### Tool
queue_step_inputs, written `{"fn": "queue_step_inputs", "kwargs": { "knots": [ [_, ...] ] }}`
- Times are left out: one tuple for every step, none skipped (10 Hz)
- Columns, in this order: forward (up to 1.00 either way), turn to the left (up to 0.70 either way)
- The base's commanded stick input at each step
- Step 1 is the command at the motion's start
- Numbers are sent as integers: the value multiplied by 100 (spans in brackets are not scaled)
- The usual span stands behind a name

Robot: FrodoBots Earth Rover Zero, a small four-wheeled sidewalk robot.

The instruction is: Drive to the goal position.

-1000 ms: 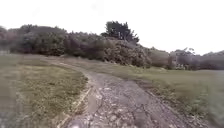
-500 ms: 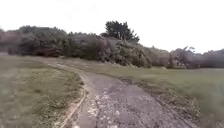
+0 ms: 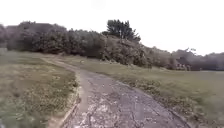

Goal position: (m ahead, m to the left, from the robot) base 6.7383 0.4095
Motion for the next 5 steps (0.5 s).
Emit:
{"fn": "queue_step_inputs", "kwargs": {
  "knots": [
    [100, -1],
    [100, -1],
    [100, 16],
    [100, 30],
    [100, 30]
  ]
}}
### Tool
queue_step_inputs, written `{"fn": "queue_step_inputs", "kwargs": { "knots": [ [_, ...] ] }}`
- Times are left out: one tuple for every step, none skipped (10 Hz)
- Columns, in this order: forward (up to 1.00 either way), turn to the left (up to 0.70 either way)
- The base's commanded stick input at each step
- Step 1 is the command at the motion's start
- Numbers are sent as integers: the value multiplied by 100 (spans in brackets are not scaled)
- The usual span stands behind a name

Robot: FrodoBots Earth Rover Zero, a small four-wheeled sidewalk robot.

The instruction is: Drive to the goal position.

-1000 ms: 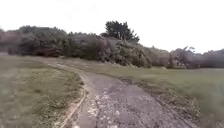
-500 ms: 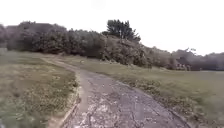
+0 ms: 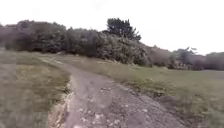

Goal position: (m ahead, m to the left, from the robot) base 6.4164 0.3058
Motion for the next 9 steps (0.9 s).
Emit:
{"fn": "queue_step_inputs", "kwargs": {
  "knots": [
    [100, 17],
    [100, 8],
    [100, 25],
    [100, 20],
    [100, 1],
    [100, 26],
    [100, 31],
    [100, 11],
    [100, 37]
  ]
}}
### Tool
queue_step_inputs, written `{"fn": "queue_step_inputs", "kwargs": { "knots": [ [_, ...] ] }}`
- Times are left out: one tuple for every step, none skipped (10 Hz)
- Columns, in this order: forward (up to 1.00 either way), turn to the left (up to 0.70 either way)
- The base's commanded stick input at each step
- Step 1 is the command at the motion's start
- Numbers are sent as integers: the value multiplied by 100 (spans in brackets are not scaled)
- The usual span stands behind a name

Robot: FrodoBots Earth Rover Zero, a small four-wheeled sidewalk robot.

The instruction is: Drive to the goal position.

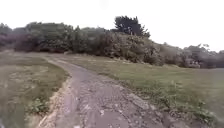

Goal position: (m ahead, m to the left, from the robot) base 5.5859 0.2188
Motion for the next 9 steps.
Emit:
{"fn": "queue_step_inputs", "kwargs": {
  "knots": [
    [100, 39],
    [100, 39],
    [100, 39],
    [100, 39],
    [100, -1],
    [100, -1],
    [100, -1],
    [100, 18],
    [100, 37]
  ]
}}
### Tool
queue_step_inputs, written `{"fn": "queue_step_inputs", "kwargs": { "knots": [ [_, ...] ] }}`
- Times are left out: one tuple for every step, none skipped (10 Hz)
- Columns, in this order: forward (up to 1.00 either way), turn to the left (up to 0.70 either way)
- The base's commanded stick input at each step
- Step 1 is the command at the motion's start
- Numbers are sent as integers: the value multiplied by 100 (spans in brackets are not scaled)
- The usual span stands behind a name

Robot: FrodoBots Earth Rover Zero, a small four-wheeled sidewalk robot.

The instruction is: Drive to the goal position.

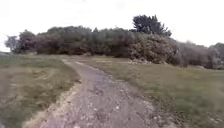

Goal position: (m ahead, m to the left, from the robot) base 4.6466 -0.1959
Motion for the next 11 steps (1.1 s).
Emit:
{"fn": "queue_step_inputs", "kwargs": {
  "knots": [
    [100, 39],
    [100, 39],
    [100, 39],
    [100, 32],
    [100, -1],
    [100, -1],
    [100, -1],
    [100, -1],
    [100, -1],
    [100, 14],
    [100, 39]
  ]
}}
